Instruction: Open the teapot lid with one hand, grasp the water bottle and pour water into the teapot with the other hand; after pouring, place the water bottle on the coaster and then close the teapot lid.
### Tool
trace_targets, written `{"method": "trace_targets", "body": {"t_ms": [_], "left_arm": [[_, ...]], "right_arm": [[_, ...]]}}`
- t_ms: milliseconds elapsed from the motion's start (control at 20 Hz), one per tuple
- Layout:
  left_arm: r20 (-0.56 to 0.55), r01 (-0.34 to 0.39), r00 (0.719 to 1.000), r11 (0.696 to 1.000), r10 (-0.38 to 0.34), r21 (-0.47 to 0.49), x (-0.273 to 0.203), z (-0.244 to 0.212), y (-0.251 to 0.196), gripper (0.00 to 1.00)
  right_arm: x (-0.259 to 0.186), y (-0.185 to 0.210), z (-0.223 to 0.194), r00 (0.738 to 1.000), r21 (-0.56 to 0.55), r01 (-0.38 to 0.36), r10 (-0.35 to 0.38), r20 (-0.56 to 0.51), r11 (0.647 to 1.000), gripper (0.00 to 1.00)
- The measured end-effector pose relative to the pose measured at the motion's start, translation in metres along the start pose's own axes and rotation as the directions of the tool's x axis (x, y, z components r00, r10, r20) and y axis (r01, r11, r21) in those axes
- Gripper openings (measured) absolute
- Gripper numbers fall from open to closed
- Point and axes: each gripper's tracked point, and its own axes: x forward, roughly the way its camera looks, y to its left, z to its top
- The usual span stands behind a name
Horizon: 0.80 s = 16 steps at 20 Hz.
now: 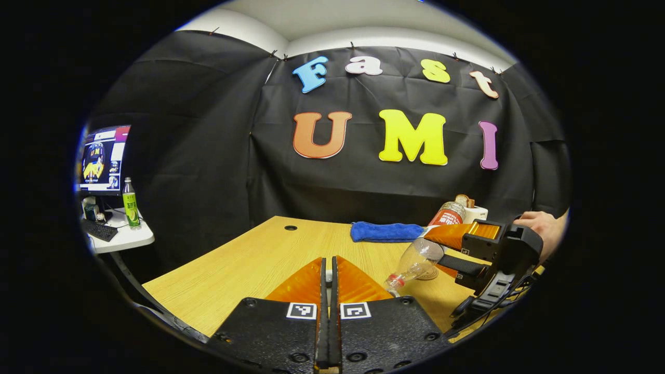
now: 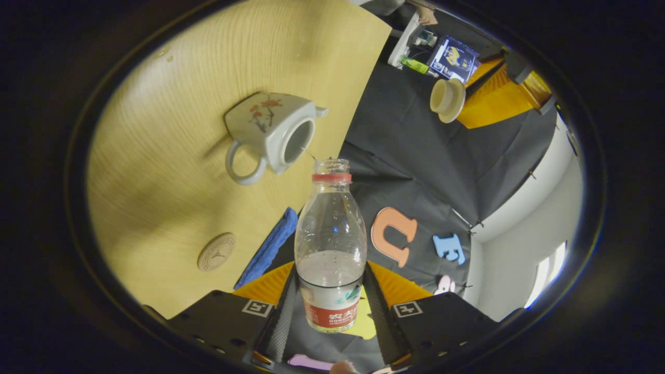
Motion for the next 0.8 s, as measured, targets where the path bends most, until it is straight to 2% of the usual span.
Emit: {"method": "trace_targets", "body": {"t_ms": [800], "left_arm": [[-0.012,-0.001,1.0,1.0,0.001,-0.001,0.001,-0.003,0.002,0.03]], "right_arm": [[-0.004,-0.017,0.005,0.999,-0.061,0.036,-0.035,0.017,0.997,0.69]]}}
